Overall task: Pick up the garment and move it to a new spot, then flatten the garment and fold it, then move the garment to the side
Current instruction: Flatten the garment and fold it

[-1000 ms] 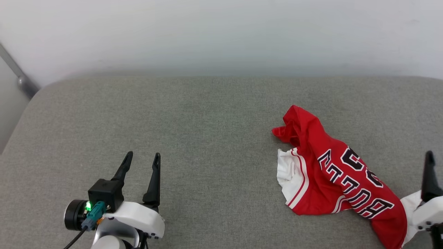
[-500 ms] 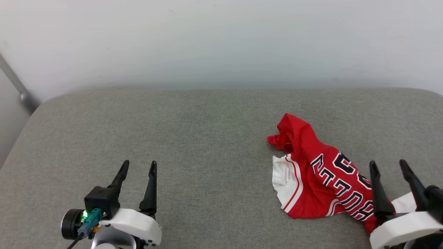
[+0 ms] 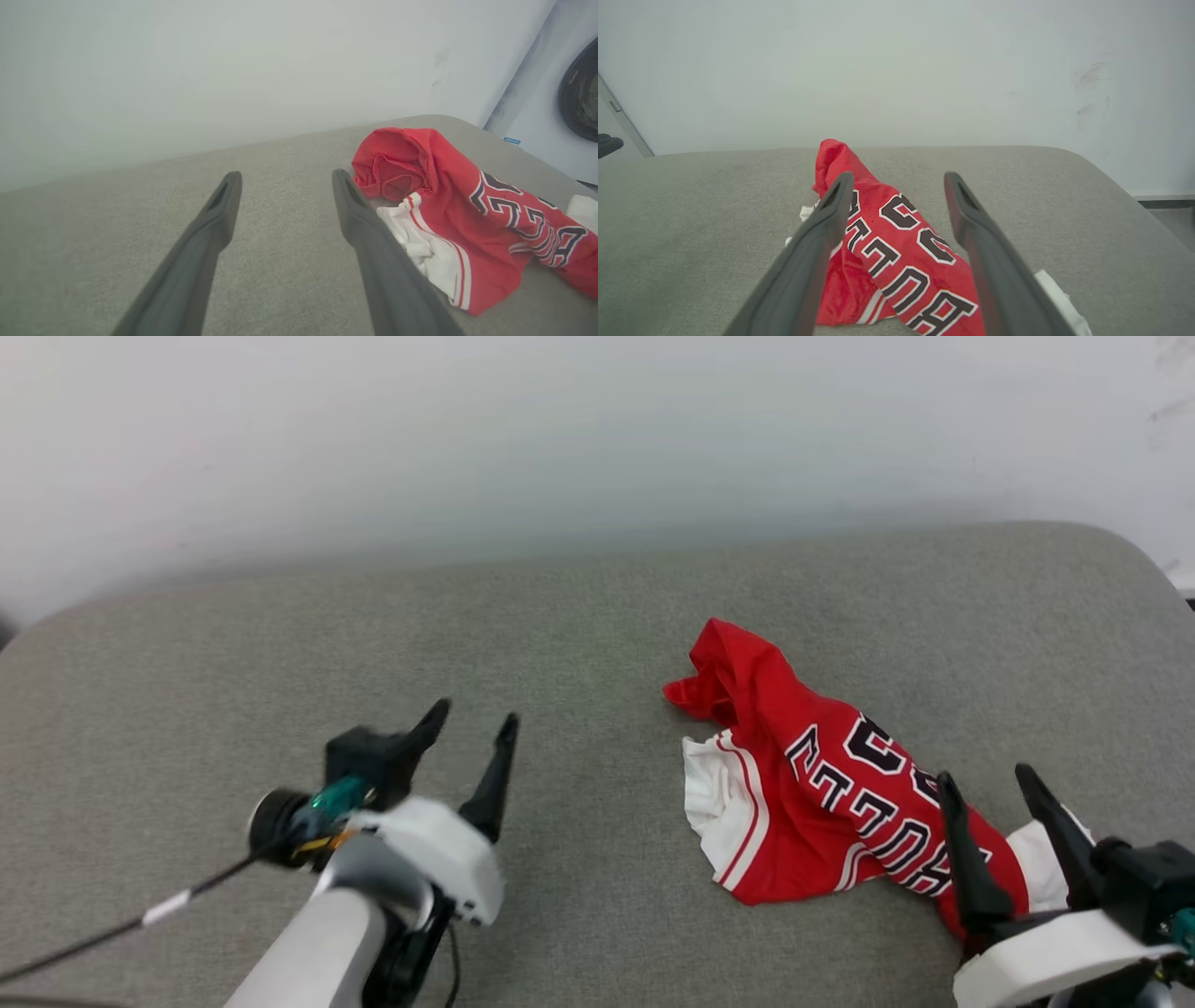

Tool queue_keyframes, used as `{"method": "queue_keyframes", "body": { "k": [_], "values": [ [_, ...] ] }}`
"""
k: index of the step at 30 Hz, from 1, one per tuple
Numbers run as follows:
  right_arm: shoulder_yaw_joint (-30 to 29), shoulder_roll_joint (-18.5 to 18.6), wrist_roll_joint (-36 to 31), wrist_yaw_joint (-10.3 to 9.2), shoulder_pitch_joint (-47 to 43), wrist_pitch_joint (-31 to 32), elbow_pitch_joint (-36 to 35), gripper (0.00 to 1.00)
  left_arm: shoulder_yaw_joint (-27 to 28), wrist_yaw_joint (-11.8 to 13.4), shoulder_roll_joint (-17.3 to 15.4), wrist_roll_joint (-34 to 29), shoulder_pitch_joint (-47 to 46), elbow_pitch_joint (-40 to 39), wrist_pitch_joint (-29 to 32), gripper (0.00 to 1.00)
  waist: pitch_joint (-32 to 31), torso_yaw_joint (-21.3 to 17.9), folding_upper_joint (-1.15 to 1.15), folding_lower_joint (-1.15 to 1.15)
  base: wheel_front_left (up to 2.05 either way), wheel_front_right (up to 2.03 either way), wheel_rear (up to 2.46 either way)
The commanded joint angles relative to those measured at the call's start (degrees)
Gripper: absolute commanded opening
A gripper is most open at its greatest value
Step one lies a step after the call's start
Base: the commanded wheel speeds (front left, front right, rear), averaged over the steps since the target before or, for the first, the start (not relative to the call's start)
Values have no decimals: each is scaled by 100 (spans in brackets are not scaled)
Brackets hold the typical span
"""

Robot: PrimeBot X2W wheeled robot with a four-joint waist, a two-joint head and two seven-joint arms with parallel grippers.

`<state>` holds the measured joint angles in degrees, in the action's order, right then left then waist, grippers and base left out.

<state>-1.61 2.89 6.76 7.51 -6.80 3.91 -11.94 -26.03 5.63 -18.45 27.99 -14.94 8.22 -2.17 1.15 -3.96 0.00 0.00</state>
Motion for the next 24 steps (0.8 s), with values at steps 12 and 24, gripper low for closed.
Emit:
{"method": "queue_keyframes", "body": {
  "k": [12, 24],
  "values": [
    [84, -4, 79, -3, 600, -179, 61, 100, -763, -898, 782, 374, -1891, 1172, 1518, 100, 857, -570, 0, 0, 0, 0, 0],
    [147, -4, 287, -3, 847, -474, 388, 100, -1610, -1259, 1036, 519, -2814, 2574, 3071, 100, 1343, -869, 0, 0, 0, 0, 0]
  ]
}}
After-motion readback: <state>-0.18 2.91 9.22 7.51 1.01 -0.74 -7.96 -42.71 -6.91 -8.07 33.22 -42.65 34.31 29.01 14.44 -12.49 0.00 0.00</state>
